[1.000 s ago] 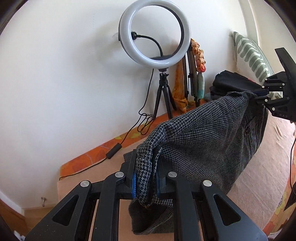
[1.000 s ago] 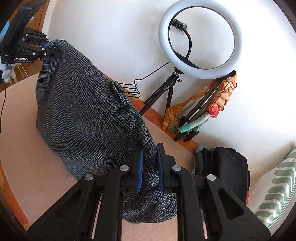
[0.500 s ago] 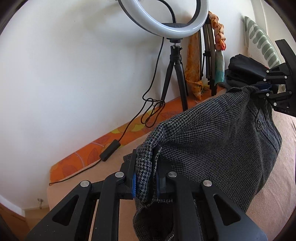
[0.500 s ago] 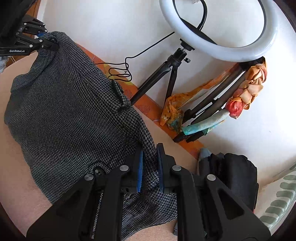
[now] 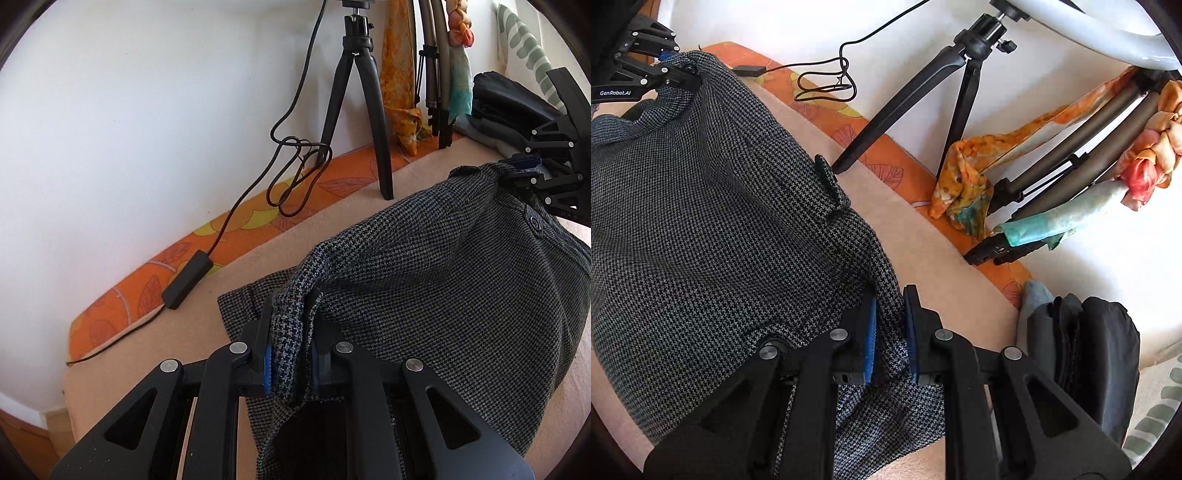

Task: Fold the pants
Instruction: 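Lift the held hems and fold them over onto the waistband with both tools, then open both tools and release the folded shorts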

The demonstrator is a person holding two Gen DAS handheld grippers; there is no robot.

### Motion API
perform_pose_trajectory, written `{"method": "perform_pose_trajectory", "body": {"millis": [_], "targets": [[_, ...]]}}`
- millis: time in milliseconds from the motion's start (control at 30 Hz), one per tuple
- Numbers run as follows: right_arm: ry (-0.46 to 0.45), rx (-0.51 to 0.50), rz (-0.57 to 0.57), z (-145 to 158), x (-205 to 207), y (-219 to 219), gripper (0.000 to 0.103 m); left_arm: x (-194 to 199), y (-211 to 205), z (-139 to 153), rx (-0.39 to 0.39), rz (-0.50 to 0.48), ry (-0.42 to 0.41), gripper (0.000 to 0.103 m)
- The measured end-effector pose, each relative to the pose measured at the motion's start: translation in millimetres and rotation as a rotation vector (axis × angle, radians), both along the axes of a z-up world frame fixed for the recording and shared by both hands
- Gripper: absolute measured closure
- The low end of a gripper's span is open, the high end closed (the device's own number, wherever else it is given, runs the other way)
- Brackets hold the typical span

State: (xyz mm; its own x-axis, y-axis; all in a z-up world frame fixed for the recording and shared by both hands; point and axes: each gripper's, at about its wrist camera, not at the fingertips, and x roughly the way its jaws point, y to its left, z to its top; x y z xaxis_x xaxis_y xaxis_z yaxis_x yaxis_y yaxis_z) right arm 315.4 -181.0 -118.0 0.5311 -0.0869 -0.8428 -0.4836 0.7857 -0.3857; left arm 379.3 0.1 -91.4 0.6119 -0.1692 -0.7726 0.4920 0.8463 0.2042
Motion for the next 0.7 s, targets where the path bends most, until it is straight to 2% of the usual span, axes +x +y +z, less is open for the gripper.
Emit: {"method": "perform_pose_trajectory", "body": {"millis": [133, 300, 367, 467, 567, 633, 700], "targets": [[0.016, 0.008, -0.012, -6.1, 5.0, -0.9, 0.089, 7.4, -1.3, -5.3, 0.012, 0.002, 0.015, 0.089], [0.022, 0.000, -0.023, -13.1, 9.9, -1.7, 0.089, 12.3, 5.6, -2.8, -0.001, 0.037, 0.020, 0.077], [0.026, 0.008, -0.036, -15.8, 13.3, -4.0, 0.089, 12.4, 11.0, 0.7, -0.007, 0.057, 0.013, 0.067], [0.026, 0.025, -0.062, -16.7, 18.2, -8.4, 0.085, 10.5, 24.9, 10.3, -0.018, 0.097, -0.011, 0.063], [0.001, 0.018, -0.090, -14.6, 19.2, -10.8, 0.072, 9.0, 44.4, 20.7, -0.026, 0.155, -0.032, 0.063], [-0.021, 0.004, -0.117, -10.8, 17.0, -12.4, 0.057, 5.7, 58.7, 26.3, -0.031, 0.203, -0.043, 0.063], [-0.042, 0.014, -0.144, -3.1, 12.1, -16.2, 0.051, -1.8, 72.1, 31.9, -0.073, 0.231, -0.039, 0.063]]}}
